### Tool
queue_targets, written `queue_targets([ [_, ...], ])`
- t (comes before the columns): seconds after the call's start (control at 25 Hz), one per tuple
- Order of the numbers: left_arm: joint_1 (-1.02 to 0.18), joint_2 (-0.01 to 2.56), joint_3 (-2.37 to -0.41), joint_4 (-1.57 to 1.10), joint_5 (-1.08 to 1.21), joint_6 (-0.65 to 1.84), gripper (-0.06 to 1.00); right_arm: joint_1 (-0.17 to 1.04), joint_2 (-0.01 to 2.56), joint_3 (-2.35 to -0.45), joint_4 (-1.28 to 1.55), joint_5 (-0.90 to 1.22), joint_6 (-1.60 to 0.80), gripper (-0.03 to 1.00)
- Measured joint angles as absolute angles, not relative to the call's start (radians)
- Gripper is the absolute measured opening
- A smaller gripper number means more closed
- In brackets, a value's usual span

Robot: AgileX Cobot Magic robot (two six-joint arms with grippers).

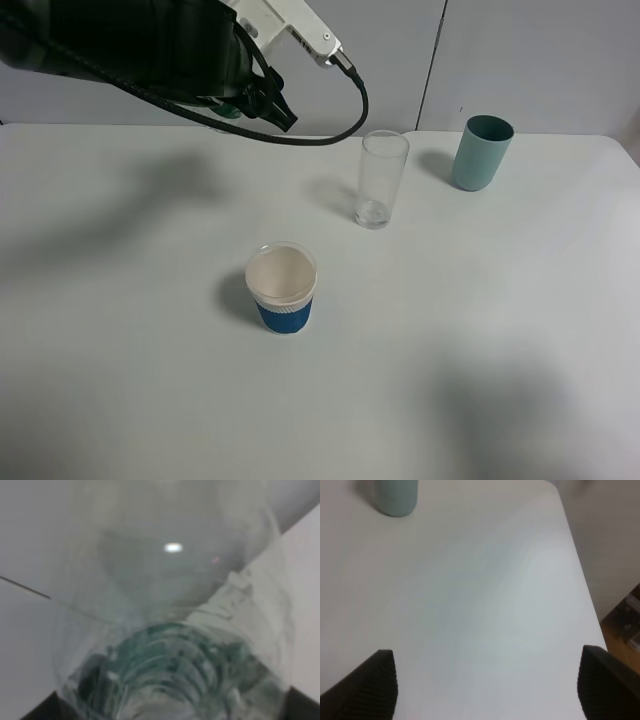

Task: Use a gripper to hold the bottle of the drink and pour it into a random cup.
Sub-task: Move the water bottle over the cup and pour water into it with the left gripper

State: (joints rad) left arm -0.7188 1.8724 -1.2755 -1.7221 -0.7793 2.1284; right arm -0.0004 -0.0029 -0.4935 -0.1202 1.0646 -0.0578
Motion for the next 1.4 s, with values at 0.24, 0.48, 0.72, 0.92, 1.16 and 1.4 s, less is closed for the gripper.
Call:
queue_targets([
  [0.24, -0.755, 1.936, -1.334, -1.739, -0.815, 2.225, 0.5, 0.0, -0.003, -0.494, -0.12, 1.065, -0.058, 0.74],
  [0.48, -0.793, 1.988, -1.355, -1.739, -0.835, 2.327, 0.5, 0.0, -0.003, -0.494, -0.12, 1.065, -0.058, 0.74],
  [0.72, -0.828, 2.006, -1.356, -1.752, -0.864, 2.448, 0.5, 0.0, -0.003, -0.494, -0.12, 1.065, -0.058, 0.74],
  [0.92, -0.835, 2.007, -1.356, -1.753, -0.898, 2.47, 0.5, 0.0, -0.003, -0.494, -0.12, 1.065, -0.058, 0.74],
  [1.16, -0.838, 2.015, -1.356, -1.753, -0.952, 2.523, 0.5, 0.0, -0.003, -0.494, -0.12, 1.065, -0.058, 0.74],
  [1.4, -0.859, 2.023, -1.411, -1.756, -0.971, 2.529, 0.5, 0.0, -0.003, -0.494, -0.12, 1.065, -0.058, 0.74],
])
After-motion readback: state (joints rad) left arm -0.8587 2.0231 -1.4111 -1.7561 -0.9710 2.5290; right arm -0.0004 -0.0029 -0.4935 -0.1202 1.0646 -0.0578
